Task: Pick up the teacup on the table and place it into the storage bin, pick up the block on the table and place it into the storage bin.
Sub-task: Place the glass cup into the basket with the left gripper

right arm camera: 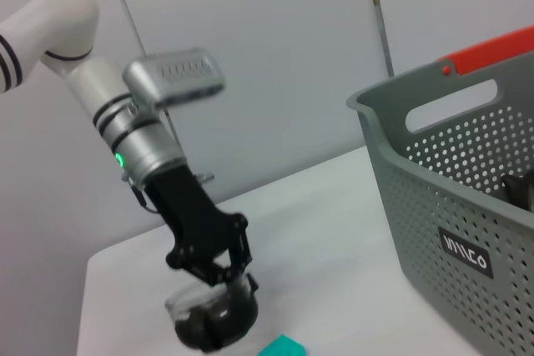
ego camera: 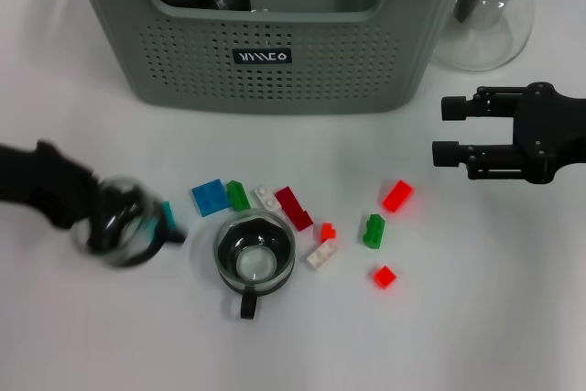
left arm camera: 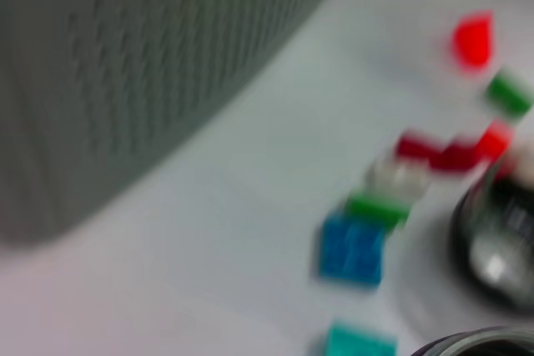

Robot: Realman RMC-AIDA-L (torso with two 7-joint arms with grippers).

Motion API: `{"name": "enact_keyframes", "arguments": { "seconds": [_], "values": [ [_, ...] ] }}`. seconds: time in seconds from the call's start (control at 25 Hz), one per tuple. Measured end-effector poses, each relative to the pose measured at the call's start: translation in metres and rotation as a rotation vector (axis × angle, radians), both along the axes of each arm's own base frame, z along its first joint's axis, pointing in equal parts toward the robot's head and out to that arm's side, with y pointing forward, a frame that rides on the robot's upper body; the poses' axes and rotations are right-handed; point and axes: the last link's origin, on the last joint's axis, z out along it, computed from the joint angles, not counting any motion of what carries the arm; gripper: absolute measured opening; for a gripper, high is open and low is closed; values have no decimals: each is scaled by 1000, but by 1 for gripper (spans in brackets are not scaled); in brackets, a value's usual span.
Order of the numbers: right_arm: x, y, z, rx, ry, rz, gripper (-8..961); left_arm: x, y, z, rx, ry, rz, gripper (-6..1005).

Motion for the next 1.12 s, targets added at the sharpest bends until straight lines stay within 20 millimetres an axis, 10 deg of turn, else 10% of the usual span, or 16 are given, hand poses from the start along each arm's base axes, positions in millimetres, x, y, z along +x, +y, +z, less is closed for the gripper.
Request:
{"name": "enact_keyframes", "arguments": {
  "seconds": [0.52, 0.84, 1.12],
  "values": [
    [-2, 2, 1, 8, -1, 12, 727, 69, 74, 40, 343, -1025, -19, 49],
    [-3, 3, 1, 1, -2, 11, 726, 150, 176, 12, 413, -429, 83, 49],
    [-1, 1, 0, -2, 0, 3, 726, 177, 199, -39, 446, -72, 64, 46]
  ]
}}
